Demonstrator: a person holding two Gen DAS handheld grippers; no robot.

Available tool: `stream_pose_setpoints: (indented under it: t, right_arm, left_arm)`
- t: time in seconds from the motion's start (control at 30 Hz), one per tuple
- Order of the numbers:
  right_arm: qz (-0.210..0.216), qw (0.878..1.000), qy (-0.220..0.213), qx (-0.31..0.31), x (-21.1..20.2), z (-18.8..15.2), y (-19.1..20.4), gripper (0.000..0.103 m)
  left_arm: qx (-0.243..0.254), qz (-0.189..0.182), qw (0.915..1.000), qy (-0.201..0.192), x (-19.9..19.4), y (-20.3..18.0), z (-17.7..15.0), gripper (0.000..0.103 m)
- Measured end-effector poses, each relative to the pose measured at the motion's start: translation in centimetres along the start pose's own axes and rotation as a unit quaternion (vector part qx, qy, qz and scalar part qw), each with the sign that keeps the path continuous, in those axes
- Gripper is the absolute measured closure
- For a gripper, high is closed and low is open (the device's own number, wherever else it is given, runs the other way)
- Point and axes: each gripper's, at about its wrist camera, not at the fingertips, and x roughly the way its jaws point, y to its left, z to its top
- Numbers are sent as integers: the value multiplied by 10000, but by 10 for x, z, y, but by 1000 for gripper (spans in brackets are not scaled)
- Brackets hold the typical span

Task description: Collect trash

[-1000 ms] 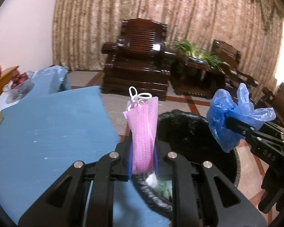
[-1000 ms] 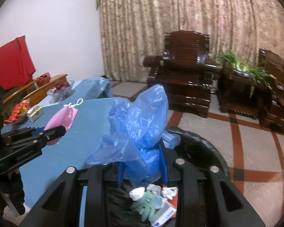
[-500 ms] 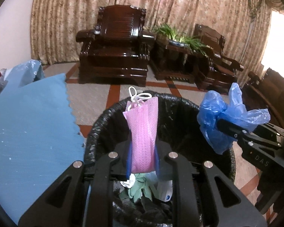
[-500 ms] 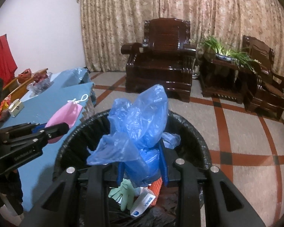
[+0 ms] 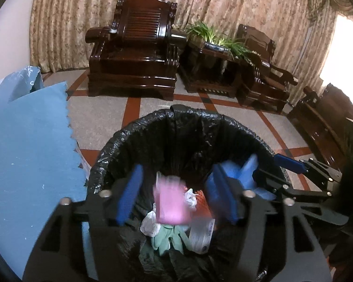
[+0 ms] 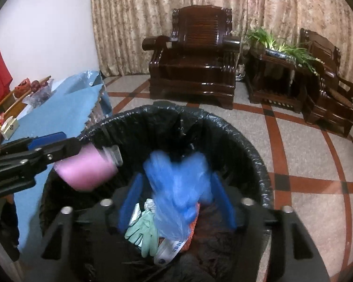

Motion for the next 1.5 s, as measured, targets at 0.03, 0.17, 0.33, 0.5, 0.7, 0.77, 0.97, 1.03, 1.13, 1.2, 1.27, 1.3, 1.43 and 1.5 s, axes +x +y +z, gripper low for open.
stream_pose_setpoints:
  t: [0.03,0.17,0.33,0.5,0.7,0.77,0.97,1.03,1.13,1.2,1.27,1.3,1.43,1.5]
  right_arm:
    - [-3,10000,-14,16,-2,0,1,31]
    - [-68,9998,-156,50,-13,2,1,8]
    - [42,9998,-179,83,-26,7,4,6]
    - [266,9993,-262,62,-51,13,19,6]
    - [559,9978,-284,221,-81,18,34,6]
    - [611,9974,-329,190,-93,20,42,6]
    - [617,9969,-489,-25,-120,24,61,6]
    - [601,9967,-534,-80,-127,25,67,6]
    - [593,9965,-583,-126,-135,26,75,6]
    - [565,9962,-632,-177,-140,27,78,6]
    - [564,9960,-664,-212,-143,28,82,6]
    - [560,9958,-686,-222,-146,28,84,6]
    - [573,9951,-762,-269,-154,28,91,6]
    - [592,9946,-802,-293,-157,29,94,6]
  left_arm:
    - [-1,3,10000,-4,-3,2,0,38]
    - [-62,154,9998,-90,-12,5,4,19]
    - [-161,429,9987,-227,-41,18,7,14]
    - [-148,782,9960,-410,-80,26,6,12]
    - [-216,1038,9928,-559,-123,28,-2,10]
    - [-234,1117,9915,-622,-137,26,-6,9]
    - [-212,1238,9891,-766,-170,18,-14,7]
    - [-166,1290,9878,-857,-180,14,-14,7]
    - [-116,1356,9861,-957,-193,11,-15,7]
    - [-117,1387,9852,-1004,-201,10,-16,6]
    - [-122,1414,9843,-1051,-207,9,-16,6]
    - [-124,1424,9839,-1069,-210,9,-18,6]
    - [-115,1465,9827,-1127,-220,7,-19,6]
    - [-118,1478,9818,-1188,-226,6,-20,6]
